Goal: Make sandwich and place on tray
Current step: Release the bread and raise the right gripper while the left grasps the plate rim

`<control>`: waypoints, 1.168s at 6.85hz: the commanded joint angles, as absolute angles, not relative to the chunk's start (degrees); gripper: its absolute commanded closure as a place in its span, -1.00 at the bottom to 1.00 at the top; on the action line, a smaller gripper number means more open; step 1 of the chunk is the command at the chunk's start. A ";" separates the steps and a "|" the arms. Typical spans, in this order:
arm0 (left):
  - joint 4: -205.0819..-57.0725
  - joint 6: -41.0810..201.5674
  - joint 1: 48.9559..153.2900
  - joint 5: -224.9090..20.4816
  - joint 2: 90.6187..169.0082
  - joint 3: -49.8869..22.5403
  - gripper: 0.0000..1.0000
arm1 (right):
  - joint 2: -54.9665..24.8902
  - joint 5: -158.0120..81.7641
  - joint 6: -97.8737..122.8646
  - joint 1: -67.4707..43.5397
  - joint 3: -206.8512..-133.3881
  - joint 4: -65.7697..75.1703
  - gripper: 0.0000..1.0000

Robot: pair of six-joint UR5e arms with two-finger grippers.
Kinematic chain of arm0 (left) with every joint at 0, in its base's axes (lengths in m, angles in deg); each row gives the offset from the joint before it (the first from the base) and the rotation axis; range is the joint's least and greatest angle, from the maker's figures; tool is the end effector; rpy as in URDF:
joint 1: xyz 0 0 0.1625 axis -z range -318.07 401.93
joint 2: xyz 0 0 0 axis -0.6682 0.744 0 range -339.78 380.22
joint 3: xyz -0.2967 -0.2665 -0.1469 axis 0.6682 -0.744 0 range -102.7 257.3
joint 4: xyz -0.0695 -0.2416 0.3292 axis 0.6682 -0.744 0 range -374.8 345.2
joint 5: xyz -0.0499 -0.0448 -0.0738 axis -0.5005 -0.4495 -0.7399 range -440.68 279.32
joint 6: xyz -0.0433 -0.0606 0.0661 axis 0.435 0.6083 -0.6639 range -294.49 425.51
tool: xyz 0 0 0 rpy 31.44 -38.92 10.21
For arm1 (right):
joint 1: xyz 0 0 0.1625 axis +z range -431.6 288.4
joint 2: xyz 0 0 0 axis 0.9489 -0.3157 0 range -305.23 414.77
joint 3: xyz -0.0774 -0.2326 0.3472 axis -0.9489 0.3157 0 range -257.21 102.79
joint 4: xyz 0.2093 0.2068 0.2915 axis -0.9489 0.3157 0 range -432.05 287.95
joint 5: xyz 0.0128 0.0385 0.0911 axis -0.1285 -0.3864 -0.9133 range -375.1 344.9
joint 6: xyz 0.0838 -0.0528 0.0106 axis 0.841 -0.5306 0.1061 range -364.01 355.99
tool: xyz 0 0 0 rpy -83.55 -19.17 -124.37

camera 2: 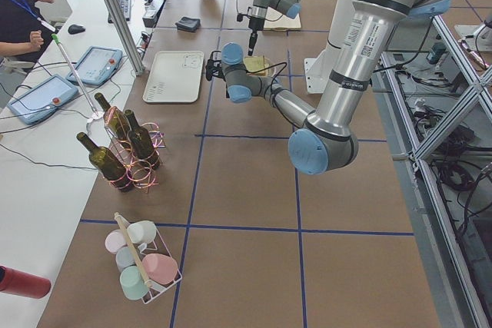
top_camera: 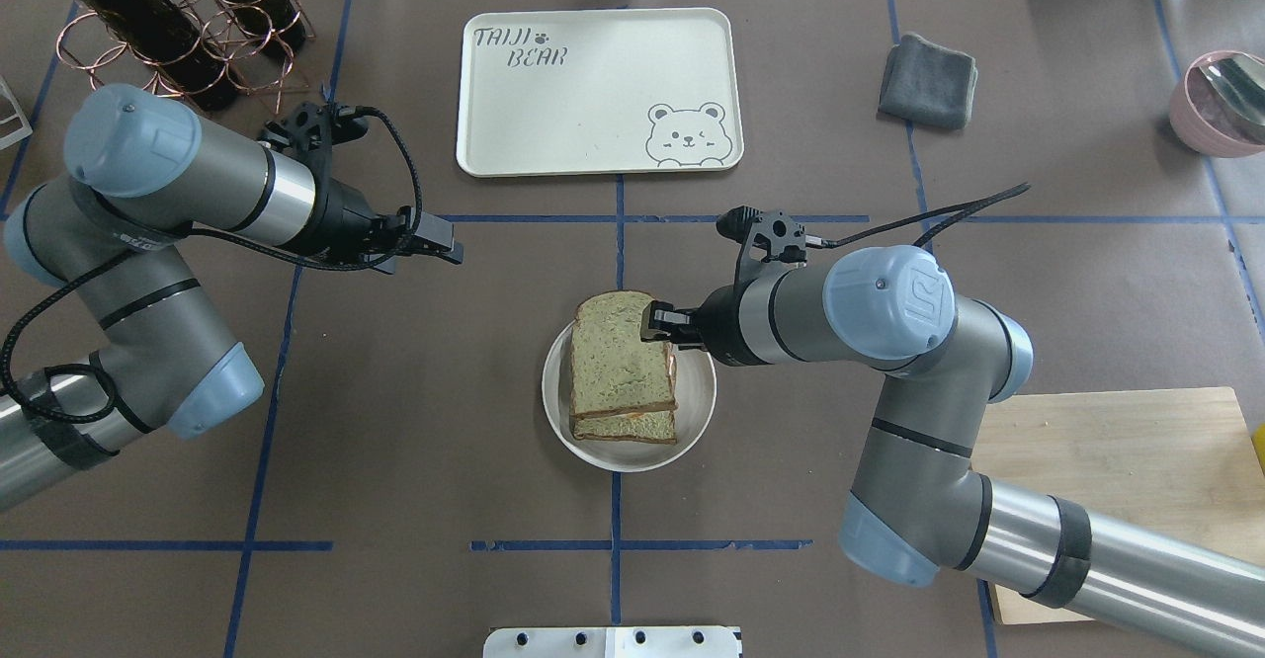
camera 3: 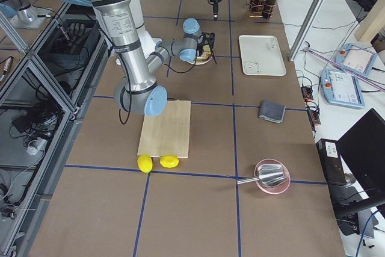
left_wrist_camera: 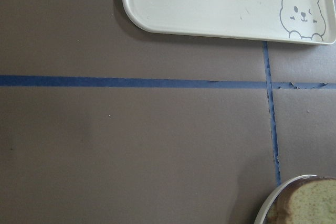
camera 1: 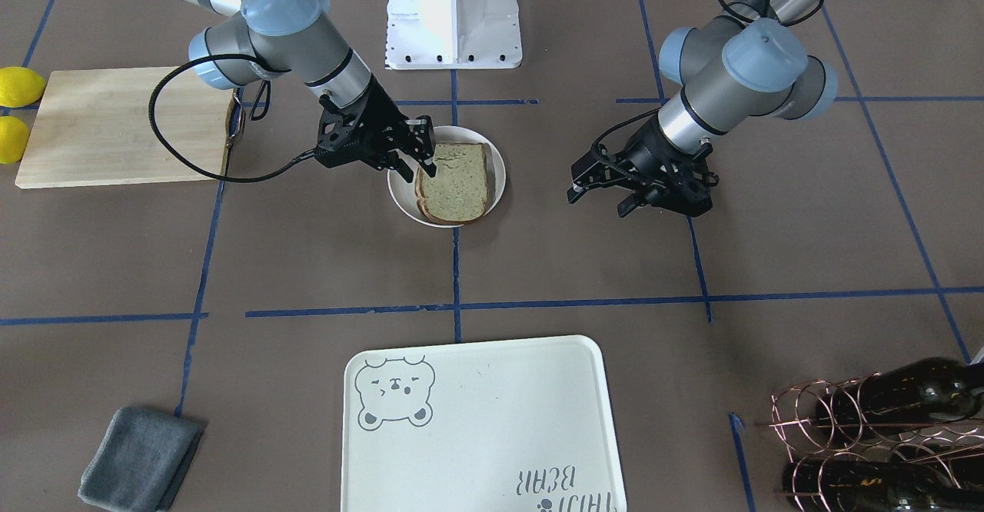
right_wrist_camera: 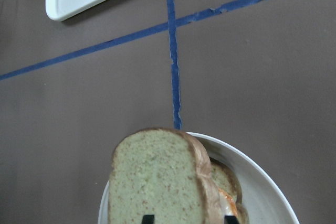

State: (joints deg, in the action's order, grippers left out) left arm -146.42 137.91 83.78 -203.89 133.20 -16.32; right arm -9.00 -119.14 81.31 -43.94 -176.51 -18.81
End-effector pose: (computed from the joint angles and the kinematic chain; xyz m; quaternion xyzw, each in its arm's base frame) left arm 0.4174 -0.4797 0.3165 0.0610 0.5839 -0.0100 0.8095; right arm -0.5068 -0.3887 0.2502 0.0683 -0.5897 0.0890 0.7998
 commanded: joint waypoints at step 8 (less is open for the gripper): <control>-138.20 147.69 67.15 -192.83 139.93 -15.08 -0.05 | -9.66 -129.80 71.49 -28.88 -181.80 -7.18 -1.00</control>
State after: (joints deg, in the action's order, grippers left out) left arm -138.37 147.71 67.64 -193.24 140.02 -15.45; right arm -9.78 -129.81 71.62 -28.93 -181.76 -7.30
